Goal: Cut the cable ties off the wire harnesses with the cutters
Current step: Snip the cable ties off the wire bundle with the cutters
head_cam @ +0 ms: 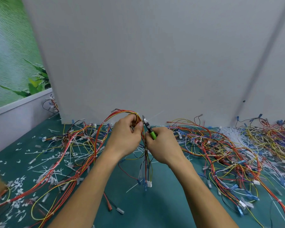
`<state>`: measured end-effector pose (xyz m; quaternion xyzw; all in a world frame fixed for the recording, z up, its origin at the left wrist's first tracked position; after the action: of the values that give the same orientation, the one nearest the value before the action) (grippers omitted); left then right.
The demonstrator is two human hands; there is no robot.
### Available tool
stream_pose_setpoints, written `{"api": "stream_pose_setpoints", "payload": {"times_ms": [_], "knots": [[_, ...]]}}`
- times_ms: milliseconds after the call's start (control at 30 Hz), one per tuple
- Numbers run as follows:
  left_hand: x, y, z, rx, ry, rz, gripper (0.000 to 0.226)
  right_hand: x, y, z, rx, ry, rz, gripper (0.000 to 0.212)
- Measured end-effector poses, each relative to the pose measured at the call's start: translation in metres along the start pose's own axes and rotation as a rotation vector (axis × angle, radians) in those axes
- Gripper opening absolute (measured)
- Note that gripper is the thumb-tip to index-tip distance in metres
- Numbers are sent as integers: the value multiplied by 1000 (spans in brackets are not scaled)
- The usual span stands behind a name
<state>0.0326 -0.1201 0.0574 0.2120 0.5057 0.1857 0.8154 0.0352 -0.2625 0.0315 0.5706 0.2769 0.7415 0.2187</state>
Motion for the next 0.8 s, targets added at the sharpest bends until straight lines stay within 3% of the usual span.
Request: {"api": "stream_pose_setpoints", "payload": {"times_ms": [400, 800], "knots": [[0, -1, 0, 0, 7, -28, 20, 3, 3, 0, -3, 32, -59, 33], [0, -3, -1, 2, -1, -9, 21, -2, 4, 2, 7, -20, -40, 44]]}}
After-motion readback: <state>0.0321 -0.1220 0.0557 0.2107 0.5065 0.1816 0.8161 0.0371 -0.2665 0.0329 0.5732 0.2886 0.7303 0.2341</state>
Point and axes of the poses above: each hand's wrist, its own z-axis towards the middle knuckle, its own y-axis out of the back of the hand, x = y × z, the point moved 7 cm from there along z, towards the middle knuckle, and after that the axes turned 9 degrees about x, right-handed, at the moved point
